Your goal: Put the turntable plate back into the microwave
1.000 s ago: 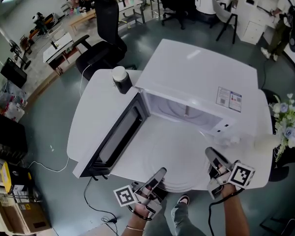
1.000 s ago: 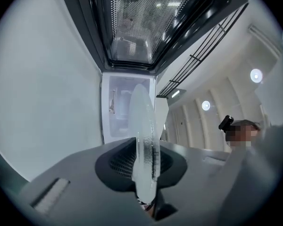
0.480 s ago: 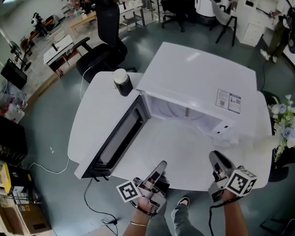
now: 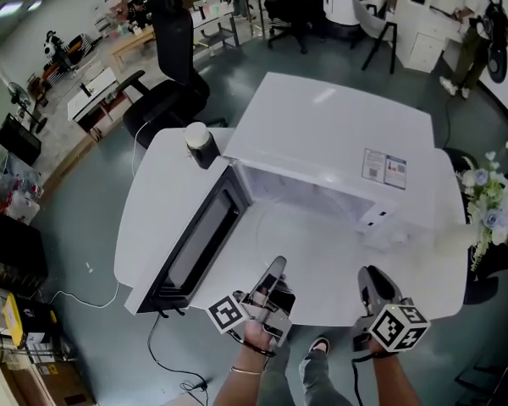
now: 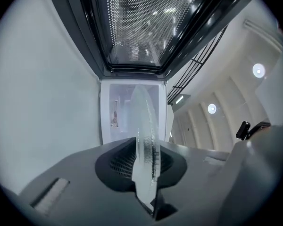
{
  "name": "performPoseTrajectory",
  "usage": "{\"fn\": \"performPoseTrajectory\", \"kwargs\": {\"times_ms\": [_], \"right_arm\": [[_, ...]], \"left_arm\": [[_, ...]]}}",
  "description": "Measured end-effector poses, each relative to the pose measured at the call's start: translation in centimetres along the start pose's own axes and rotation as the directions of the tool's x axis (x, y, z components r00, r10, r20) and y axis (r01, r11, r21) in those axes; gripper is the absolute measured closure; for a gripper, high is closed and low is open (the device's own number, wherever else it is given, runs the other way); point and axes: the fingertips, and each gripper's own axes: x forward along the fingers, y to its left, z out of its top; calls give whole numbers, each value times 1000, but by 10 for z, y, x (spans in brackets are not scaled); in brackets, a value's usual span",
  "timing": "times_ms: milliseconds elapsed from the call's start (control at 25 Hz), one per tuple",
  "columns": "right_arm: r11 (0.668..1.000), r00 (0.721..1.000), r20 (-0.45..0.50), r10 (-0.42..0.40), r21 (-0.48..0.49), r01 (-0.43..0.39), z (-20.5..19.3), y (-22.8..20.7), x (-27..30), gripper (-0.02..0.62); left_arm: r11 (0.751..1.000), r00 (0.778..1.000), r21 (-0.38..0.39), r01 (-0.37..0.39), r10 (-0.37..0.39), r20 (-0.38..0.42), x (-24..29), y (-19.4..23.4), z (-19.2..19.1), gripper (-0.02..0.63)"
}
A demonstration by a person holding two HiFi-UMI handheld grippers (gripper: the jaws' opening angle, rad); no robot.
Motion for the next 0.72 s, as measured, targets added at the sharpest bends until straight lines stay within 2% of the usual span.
{"fn": "performPoseTrajectory", "kwargs": {"times_ms": [280,440,720], "right_arm": [[993,993,41,-111,-39,112,-5,-11,-6,523],[987,987,38,-158,-30,159,-10,-17,-9,526],[968,971,0,-241,-72,240,-29,-27,-9,563]], "left_arm": [[1000,1000,11,9,-9,-7,26,-1,11,569],[1000,1000,22,12,-12,-9,41,0,18,569],[1000,1000,21,4,-4,10,67,4,31,569]]}}
